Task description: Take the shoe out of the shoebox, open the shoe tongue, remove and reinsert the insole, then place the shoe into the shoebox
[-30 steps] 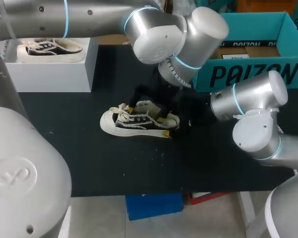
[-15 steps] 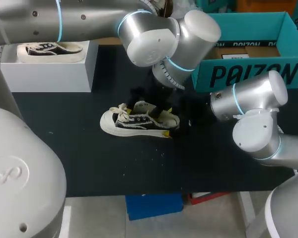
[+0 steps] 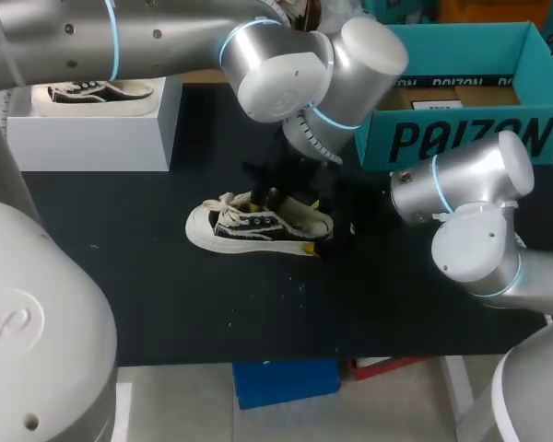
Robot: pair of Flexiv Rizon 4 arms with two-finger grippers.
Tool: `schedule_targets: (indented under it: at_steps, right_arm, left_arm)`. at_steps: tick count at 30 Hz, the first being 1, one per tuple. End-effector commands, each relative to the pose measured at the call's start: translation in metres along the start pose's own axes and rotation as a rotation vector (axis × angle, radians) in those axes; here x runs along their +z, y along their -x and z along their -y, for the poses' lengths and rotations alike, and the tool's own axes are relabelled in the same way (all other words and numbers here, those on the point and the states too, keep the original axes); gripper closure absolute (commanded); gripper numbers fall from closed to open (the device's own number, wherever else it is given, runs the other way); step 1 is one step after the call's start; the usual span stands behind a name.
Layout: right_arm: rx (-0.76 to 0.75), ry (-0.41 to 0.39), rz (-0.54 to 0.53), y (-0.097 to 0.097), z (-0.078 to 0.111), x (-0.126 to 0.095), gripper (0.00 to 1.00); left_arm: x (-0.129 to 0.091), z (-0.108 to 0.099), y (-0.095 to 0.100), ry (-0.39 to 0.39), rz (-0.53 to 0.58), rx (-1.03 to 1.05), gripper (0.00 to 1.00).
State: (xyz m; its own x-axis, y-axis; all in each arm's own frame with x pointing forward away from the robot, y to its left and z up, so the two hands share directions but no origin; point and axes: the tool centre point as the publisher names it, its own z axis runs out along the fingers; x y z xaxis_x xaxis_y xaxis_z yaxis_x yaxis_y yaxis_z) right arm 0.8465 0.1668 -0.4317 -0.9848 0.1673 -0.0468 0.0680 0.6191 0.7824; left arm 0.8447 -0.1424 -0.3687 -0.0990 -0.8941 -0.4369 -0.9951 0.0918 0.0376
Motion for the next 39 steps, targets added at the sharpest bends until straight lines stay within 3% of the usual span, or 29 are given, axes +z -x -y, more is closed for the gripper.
schedule_targets:
  at_steps: [1,24,39]
  right_arm:
    - [0.001,-0.003,0.002,0.001,0.001,0.005,0.98]
    - [0.001,-0.003,0.002,0.001,0.001,0.005,1.0]
    - [0.001,-0.003,0.002,0.001,0.001,0.005,1.0]
  left_arm:
    - [-0.002,0.001,0.0,-0.002,-0.002,0.001,1.0]
    - [-0.038,0.006,0.019,-0.074,-0.061,-0.097,1.0]
    - [-0.033,-0.003,0.039,-0.093,-0.109,-0.133,1.0]
